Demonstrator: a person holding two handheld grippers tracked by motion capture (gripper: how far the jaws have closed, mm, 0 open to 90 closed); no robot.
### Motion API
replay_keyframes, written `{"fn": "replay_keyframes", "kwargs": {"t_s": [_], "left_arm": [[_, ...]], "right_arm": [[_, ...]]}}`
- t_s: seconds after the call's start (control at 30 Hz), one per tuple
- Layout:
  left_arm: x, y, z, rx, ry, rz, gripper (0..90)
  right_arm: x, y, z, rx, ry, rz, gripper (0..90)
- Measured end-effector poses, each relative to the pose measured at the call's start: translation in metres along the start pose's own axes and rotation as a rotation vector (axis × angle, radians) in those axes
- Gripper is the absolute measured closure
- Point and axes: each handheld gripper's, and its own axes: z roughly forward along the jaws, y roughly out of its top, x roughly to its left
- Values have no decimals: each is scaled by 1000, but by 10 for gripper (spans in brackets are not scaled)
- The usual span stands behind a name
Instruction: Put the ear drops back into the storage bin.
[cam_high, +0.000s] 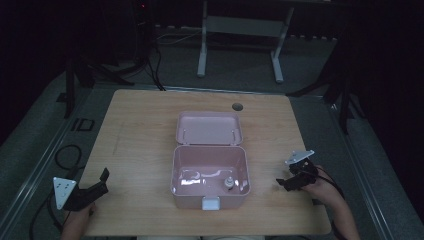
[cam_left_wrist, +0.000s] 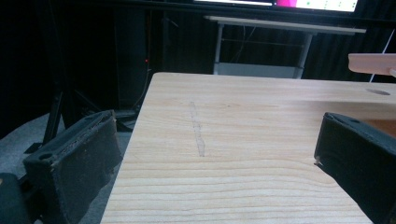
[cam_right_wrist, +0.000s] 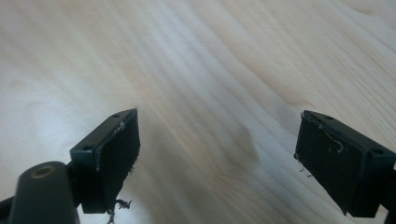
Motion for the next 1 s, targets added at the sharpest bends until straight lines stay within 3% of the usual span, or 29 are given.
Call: {"fn": "replay_keyframes", "kwargs": {"t_s": [0.07, 0.1, 0.3, 0.33, 0.4, 0.67, 0.77, 0.8, 0.83, 0.93, 1.0], "left_arm": [[0, 0, 0, 0, 0, 1, 4], [0, 0, 0, 0, 0, 0, 4], [0, 0, 0, 0, 0, 0, 4], [0, 0, 0, 0, 1, 0, 4], [0, 0, 0, 0, 1, 0, 4], [0, 0, 0, 0, 0, 0, 4], [0, 0, 0, 0, 1, 0, 4], [0, 0, 0, 0, 1, 0, 4], [0, 0, 0, 0, 1, 0, 4], [0, 0, 0, 1, 1, 0, 4], [0, 0, 0, 0, 1, -1, 4]], "right_arm": [[-3, -5, 1, -51, -41, 67, 135], [-3, -5, 1, -51, -41, 67, 135], [-2, -12, 5, -139, -127, 183, 125], [0, -13, 6, -170, -161, 217, 125], [1, -14, 7, -186, -161, 230, 121], [5, -18, 17, -253, -232, 319, 121], [7, -19, 18, -272, -291, 343, 122], [6, -20, 18, -298, -329, 383, 122], [6, -20, 18, -298, -329, 383, 122], [6, -24, 17, -351, -392, 473, 124], [6, -24, 17, -361, -403, 481, 123]]}}
